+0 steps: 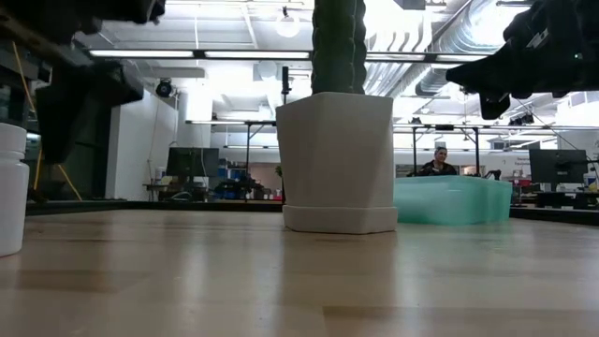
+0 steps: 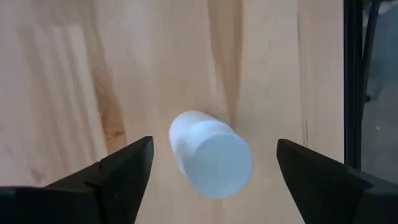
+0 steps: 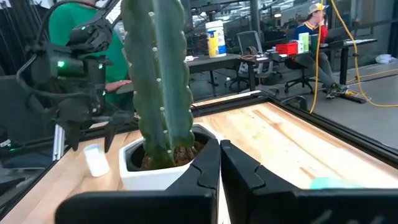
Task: Pick and place pill bottles into a basket
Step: Put the white medicine bottle into the blue bin
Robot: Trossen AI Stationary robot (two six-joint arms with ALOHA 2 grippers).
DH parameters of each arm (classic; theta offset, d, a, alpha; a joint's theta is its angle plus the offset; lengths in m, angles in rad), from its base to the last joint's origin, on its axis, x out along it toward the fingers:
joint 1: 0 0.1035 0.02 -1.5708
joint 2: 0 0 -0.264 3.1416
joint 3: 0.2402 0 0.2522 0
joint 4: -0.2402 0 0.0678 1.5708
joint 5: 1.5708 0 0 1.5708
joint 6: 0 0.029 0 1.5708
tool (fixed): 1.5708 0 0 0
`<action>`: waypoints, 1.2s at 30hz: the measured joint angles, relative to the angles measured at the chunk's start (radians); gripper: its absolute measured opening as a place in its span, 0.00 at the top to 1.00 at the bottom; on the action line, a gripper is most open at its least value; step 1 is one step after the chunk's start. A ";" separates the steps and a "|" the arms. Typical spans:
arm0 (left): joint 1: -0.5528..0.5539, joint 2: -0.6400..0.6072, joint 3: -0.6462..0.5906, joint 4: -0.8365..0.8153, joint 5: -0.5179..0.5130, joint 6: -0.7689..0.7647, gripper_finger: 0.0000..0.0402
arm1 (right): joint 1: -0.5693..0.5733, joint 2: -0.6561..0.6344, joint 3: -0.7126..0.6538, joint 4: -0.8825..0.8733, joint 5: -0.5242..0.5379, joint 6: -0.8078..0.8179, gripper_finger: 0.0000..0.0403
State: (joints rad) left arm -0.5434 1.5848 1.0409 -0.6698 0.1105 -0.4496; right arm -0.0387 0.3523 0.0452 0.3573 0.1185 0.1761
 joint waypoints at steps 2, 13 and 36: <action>0.000 0.020 0.000 -0.002 0.017 0.000 0.08 | 0.000 0.000 0.000 0.000 0.011 0.000 0.99; 0.000 0.080 0.000 0.023 0.007 -0.004 0.19 | 0.000 0.000 0.000 -0.002 0.036 0.000 0.99; 0.000 0.104 0.000 0.031 -0.034 0.005 0.44 | 0.000 0.000 0.000 -0.002 0.040 0.000 0.99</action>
State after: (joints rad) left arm -0.5434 1.6886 1.0409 -0.6392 0.0761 -0.4445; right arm -0.0389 0.3519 0.0452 0.3553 0.1589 0.1757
